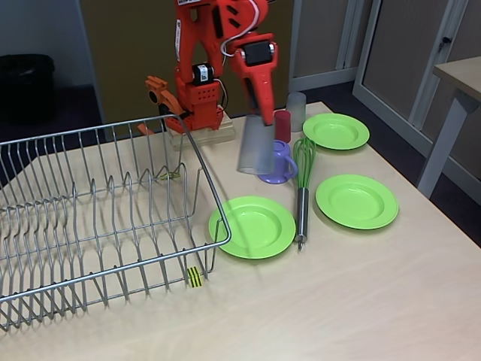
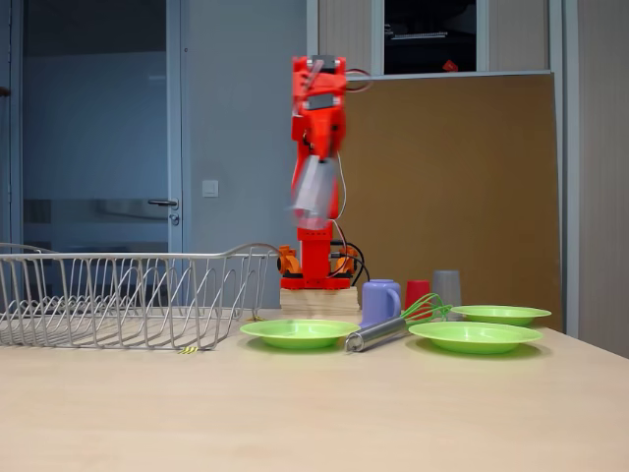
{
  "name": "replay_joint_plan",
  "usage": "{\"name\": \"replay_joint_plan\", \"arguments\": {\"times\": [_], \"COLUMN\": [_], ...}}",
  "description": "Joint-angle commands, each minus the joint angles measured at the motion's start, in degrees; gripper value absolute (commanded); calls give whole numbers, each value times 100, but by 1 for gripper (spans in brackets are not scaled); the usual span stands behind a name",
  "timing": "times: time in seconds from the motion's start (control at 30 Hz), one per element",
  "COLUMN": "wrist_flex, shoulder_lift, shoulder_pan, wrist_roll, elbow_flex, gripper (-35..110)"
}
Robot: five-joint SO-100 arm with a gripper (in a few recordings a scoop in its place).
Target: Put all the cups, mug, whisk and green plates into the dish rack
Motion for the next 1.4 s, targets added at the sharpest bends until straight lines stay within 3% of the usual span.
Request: {"name": "replay_joint_plan", "arguments": {"times": [0.0,0.17,0.33,0.53,1.0,1.37], "wrist_flex": [281,176,316,527,659,976], "shoulder_lift": [-185,-1230,-3146,-4702,-6170,-6838], "shoulder_pan": [1257,2865,3568,3973,4175,4386], "wrist_roll": [-1116,-2417,-3076,-3366,-3665,-3946], "elbow_flex": [-483,-1494,-3270,-4570,-5458,-6346], "gripper": [0,0,0,0,1,17]}}
